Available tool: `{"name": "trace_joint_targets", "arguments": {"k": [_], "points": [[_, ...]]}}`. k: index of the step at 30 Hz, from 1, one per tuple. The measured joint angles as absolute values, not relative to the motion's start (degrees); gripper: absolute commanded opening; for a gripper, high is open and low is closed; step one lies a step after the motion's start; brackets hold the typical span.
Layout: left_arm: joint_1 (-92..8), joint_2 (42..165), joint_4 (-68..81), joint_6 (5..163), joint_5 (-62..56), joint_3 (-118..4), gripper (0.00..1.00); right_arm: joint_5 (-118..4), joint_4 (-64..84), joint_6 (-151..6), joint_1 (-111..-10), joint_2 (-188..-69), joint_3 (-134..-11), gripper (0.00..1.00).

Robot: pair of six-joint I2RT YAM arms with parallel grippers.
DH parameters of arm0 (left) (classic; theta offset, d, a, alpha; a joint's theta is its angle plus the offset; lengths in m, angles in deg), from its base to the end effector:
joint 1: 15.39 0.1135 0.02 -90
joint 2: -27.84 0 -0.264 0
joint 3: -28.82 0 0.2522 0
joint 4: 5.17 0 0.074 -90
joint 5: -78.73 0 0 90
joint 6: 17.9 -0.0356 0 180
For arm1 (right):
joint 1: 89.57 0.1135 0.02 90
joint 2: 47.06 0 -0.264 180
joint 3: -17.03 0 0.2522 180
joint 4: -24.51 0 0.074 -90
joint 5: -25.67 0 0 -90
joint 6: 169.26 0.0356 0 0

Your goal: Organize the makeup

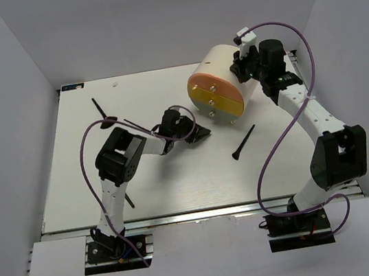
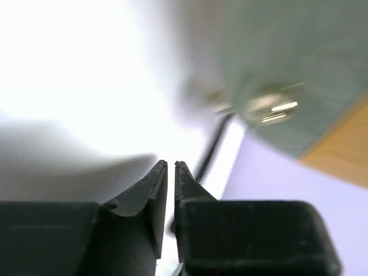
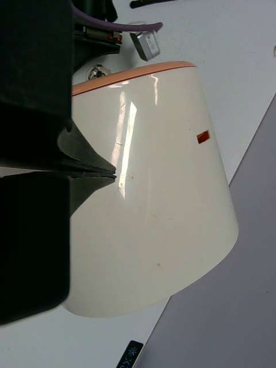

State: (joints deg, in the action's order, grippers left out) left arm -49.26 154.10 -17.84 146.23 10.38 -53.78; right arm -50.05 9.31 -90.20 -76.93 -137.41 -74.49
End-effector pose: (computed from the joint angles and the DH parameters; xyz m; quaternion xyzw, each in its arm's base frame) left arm 0.3666 -0.2619 0.0971 -0.2073 0.8344 -0.4874 0.1521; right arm 0.3679 0.0915 0.3563 -0.2347 0.7499 0.1070 0.6092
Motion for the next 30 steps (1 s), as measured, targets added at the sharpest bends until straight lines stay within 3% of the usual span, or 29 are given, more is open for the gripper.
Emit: {"name": "trace_joint_targets", "arguments": {"k": [5, 7, 10, 12, 21, 30], "points": [[-49.5, 152.4, -17.1, 144.9, 11.7, -49.4, 0.13, -50.7, 9.2, -90.2, -77.2, -137.4, -74.5, 0.0], [-49.7, 151.0, -17.1, 144.3, 11.7, -48.0, 0.24, -50.8, 9.2, -90.2, -77.2, -137.4, -74.5, 0.02], [-49.8, 150.0, -17.3, 143.8, 11.5, -47.5, 0.53, -50.8, 9.6, -90.3, -77.2, -137.4, -74.2, 0.05], [-49.8, 149.9, -17.3, 143.7, 11.1, -48.2, 0.58, -50.8, 9.7, -90.4, -77.3, -137.3, -74.1, 0.06], [-49.8, 152.4, -17.3, 143.4, 10.3, -60.4, 0.59, -50.7, 9.8, -90.4, -77.3, -137.0, -73.6, 0.07], [-49.8, 157.1, -14.4, 143.5, 9.7, -63.6, 0.56, -50.7, 10.6, -90.4, -77.5, -136.6, -72.9, 0.08]]}}
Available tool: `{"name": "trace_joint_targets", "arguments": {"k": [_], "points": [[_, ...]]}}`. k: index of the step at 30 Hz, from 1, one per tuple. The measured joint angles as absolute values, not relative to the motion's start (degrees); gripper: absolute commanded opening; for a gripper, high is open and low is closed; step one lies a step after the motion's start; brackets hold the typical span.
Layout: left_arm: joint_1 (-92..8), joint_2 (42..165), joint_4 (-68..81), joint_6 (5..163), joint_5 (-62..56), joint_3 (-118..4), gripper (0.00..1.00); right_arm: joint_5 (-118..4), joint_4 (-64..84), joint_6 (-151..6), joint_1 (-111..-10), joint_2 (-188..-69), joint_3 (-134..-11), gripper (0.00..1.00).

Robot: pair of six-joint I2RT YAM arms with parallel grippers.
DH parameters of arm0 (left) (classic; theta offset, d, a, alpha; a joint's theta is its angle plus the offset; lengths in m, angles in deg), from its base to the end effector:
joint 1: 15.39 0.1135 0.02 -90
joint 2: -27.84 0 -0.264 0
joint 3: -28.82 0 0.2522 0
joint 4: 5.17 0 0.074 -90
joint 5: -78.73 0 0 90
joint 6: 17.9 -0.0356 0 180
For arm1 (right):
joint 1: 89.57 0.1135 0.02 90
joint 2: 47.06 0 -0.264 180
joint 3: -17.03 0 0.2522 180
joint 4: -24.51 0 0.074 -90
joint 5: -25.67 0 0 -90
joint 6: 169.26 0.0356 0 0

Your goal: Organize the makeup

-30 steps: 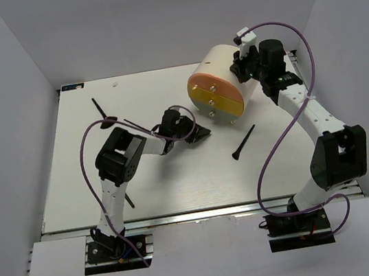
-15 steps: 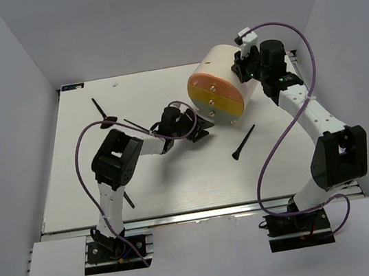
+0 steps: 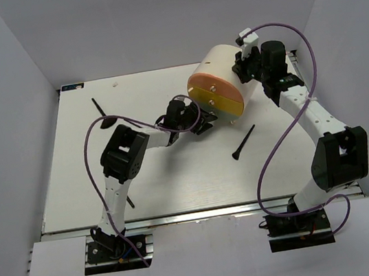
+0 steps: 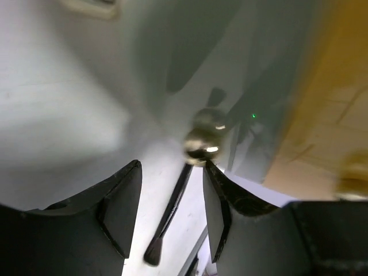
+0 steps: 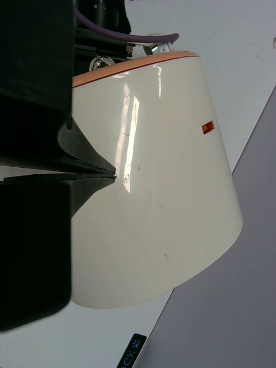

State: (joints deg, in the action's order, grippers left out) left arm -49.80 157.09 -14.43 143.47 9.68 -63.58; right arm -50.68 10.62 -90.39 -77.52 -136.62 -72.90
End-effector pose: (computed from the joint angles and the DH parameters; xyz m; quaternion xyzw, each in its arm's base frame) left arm 0.3920 -0.2840 0.1170 -0.1773 0.8276 -0.5001 0.1834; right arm 0.3657 0.0867 0.3537 -0.2287 0.7492 0.0983 0.6138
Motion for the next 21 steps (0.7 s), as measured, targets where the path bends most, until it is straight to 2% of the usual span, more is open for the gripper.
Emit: {"name": "trace_joint_targets", "arguments": {"k": [6, 12, 15, 21], "points": [[-49.7, 158.5, -13.5, 143.6, 9.6, -63.9, 0.56, -50.7, 10.8, -90.4, -77.5, -136.6, -72.8, 0.08], [-49.2, 158.9, -14.3, 143.6, 10.5, -64.6, 0.52, -50.7, 10.8, -90.4, -77.6, -136.6, -72.8, 0.08], [-48.8, 158.9, -17.6, 144.1, 11.1, -63.7, 0.48, -50.7, 10.7, -90.4, -77.6, -136.6, -72.8, 0.08], [-48.2, 158.9, -23.1, 145.8, 11.1, -60.3, 0.48, -50.7, 10.8, -90.4, -77.6, -136.6, -72.7, 0.08]]}}
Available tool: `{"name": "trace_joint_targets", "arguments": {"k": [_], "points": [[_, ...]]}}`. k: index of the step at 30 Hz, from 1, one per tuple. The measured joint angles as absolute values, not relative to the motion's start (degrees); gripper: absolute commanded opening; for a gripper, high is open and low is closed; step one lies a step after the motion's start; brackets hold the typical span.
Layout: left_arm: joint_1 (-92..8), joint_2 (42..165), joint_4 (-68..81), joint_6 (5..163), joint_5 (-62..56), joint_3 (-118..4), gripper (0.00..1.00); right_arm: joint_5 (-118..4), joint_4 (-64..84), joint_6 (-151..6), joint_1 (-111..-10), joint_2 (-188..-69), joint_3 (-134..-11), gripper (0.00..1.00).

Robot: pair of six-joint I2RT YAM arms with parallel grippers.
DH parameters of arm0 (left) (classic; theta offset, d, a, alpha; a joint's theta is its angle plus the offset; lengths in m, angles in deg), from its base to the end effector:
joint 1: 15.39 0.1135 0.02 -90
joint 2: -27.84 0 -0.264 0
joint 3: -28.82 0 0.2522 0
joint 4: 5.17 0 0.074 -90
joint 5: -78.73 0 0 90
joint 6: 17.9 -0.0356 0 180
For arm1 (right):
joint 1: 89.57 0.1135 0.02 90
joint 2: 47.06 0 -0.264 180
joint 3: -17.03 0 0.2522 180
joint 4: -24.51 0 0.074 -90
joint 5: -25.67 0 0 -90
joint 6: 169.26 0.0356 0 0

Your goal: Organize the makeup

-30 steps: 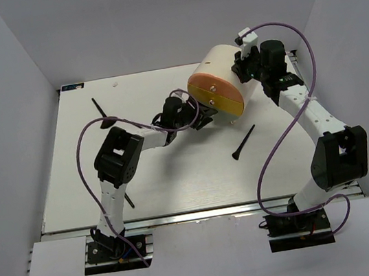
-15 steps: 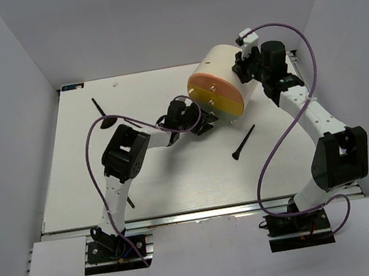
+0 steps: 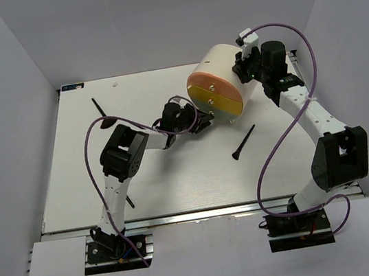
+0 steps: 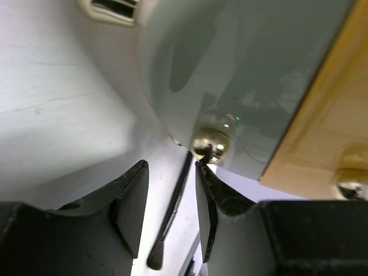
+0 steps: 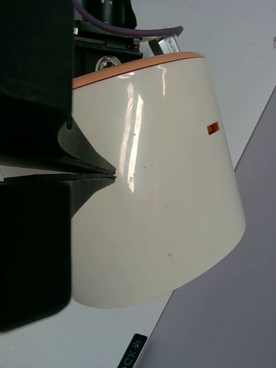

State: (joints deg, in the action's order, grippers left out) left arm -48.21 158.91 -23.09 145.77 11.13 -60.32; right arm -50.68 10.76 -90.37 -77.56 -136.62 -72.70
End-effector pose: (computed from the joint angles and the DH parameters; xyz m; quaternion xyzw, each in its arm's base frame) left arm 0.3950 -0.2709 0.1005 -0.1880 0.8079 -0.5255 0.1891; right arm 0.3658 0.0864 0.3527 -0.2284 0.7496 0.0982 0.6134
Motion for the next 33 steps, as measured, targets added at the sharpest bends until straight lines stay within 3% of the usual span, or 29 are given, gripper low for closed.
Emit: {"name": "trace_joint_targets", "arguments": {"k": [19, 24, 33], "points": [[-46.7, 161.7, -31.5, 152.7, 9.7, -61.5, 0.47, -50.9, 9.3, -90.4, -78.0, -136.6, -71.8, 0.08], [-46.3, 161.8, -36.5, 155.2, 8.7, -61.4, 0.4, -50.9, 5.6, -90.3, -78.0, -137.0, -70.8, 0.08], [-45.9, 163.5, -40.0, 157.2, 8.6, -61.3, 0.45, -50.9, 0.1, -90.1, -77.8, -139.8, -69.6, 0.08]]}}
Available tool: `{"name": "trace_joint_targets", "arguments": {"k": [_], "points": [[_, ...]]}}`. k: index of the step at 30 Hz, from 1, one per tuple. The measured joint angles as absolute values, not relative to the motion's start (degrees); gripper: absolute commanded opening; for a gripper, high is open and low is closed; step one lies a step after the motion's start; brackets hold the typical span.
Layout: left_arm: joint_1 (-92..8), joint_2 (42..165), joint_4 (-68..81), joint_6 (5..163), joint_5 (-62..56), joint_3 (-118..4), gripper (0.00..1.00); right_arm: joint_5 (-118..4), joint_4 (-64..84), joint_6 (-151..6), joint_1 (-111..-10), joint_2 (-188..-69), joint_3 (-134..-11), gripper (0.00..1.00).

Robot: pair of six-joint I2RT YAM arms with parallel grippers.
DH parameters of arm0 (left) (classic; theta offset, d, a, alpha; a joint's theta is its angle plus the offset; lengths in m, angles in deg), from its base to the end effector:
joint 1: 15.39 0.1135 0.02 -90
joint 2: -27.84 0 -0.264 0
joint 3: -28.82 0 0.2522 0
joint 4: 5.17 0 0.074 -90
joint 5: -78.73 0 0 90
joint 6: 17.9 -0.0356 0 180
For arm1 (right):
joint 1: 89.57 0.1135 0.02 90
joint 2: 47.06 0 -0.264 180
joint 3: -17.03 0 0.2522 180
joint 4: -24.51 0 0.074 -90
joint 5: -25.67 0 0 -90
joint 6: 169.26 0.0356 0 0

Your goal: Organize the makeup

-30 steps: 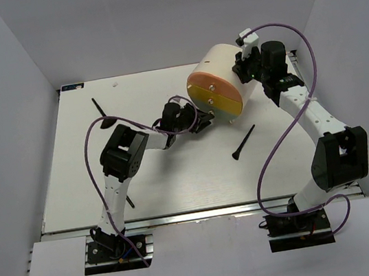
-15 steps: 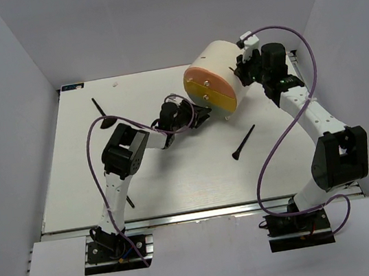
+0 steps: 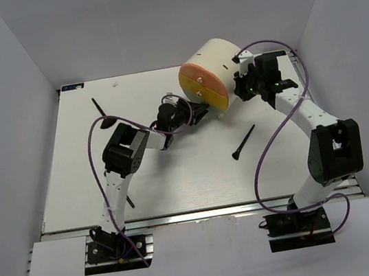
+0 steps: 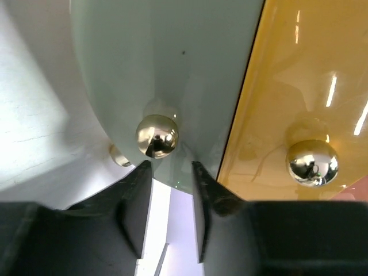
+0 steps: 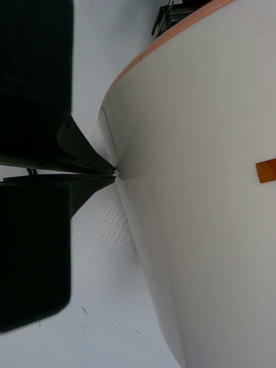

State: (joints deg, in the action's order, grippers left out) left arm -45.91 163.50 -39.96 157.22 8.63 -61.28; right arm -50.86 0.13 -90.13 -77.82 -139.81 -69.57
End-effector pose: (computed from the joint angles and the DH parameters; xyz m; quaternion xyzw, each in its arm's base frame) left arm 0.4168 -0.2598 0.0979 -0.2501 0.7248 -0.6024 0.2218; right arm 0.3674 0.0849 0.2950 -0.2262 0.8342 0.1056 0.4918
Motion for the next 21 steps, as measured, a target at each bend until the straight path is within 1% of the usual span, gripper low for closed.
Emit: {"name": "trace_joint_targets", "arguments": {"k": [6, 12, 21], "points": [[-45.5, 163.4, -41.8, 157.0, 8.5, -57.6, 0.56, -50.8, 0.1, -90.1, -77.8, -139.8, -69.5, 0.08], [-44.4, 163.1, -41.0, 156.0, 7.6, -54.9, 0.59, -50.7, 0.1, -89.9, -77.7, -139.8, -69.3, 0.09], [-42.7, 163.1, -38.6, 155.1, 7.3, -58.9, 0.6, -50.4, 0.1, -89.9, -77.6, -139.8, -69.3, 0.1]]}}
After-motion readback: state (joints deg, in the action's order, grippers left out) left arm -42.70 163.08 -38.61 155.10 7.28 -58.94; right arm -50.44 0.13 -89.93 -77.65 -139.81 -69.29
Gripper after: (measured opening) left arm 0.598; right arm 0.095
